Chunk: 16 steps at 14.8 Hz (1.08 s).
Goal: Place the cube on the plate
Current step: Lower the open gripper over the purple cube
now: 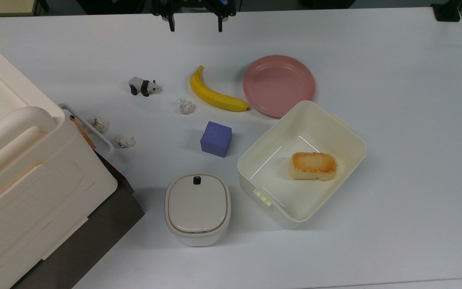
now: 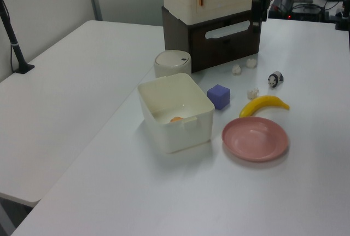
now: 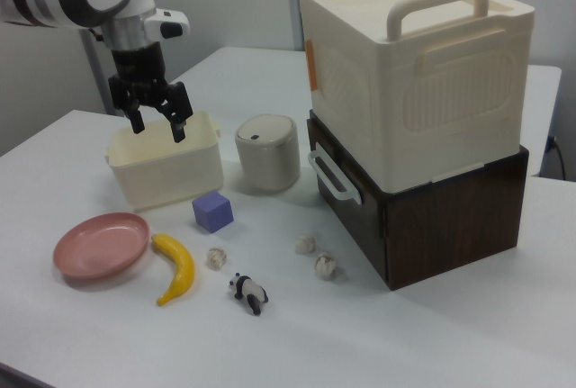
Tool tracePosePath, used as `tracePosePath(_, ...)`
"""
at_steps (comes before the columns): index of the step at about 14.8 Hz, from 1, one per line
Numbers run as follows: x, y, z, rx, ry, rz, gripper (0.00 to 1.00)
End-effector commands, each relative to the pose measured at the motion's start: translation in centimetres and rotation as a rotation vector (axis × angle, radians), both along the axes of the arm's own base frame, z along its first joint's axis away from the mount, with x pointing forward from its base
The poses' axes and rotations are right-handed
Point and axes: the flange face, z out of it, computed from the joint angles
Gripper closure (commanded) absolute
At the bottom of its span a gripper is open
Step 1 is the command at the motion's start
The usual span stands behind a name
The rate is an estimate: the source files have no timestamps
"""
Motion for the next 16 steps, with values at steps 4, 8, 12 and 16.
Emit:
tracePosePath(4,5.5,3.5,-8.7,-0.069,-0.034,-0.153,0.0)
tracePosePath(8,7.2,5.5,-13.1,-0.141,-0.065,-0.251,0.0)
tracePosePath(12,7.4,5.7,-16.5,-0.16,-0.022,-0.288,0.0)
tracePosePath(16,8.4,4.8,-19.2,-0.163,-0.028,-0.39,0.0)
